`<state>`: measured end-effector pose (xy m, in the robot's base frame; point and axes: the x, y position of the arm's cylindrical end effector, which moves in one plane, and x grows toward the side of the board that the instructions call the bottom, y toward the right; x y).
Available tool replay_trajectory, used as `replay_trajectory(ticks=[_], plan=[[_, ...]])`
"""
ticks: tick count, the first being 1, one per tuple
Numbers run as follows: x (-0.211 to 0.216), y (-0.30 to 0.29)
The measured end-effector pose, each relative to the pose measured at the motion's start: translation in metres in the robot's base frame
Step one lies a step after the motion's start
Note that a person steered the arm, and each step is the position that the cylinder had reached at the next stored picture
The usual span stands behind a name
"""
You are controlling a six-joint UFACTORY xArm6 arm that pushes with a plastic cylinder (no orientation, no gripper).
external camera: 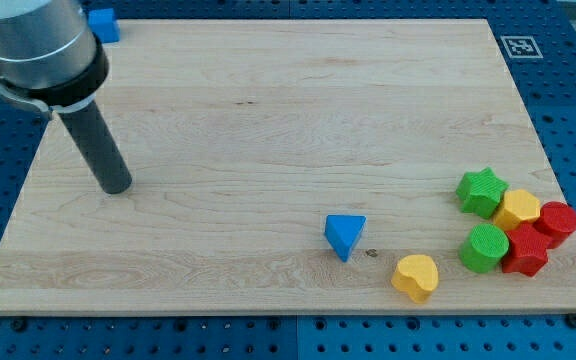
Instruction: Move your arm towards bottom center of the board
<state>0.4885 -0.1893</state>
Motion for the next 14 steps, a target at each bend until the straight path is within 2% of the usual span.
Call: replay_trajectory(ticks=[2, 5, 8, 11, 14], plan=[[0.001, -0.003], [0.069, 0.054], [0.124, 0.061], [0.13, 0.093], [0.13, 0.099]])
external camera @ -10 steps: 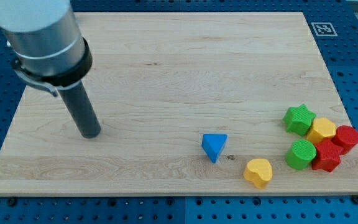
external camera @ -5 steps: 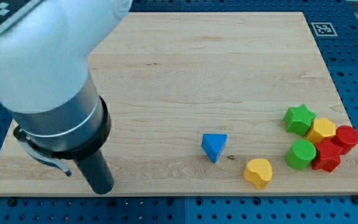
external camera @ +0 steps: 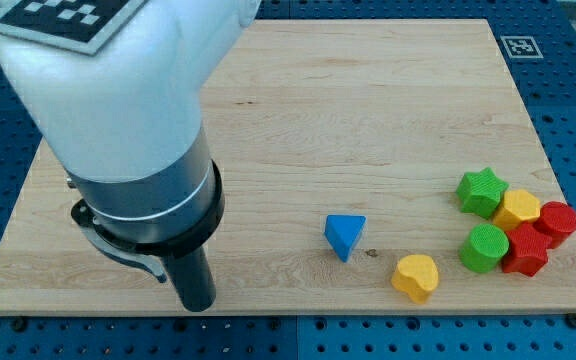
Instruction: Move your arm towards bottom center of the board
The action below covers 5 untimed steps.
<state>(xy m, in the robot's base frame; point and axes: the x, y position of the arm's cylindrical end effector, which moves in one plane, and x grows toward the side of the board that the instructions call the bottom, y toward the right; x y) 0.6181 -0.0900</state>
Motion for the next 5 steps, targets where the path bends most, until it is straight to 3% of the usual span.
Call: replay_trajectory(ticks=[5], plan=[[0.0, -0.022]])
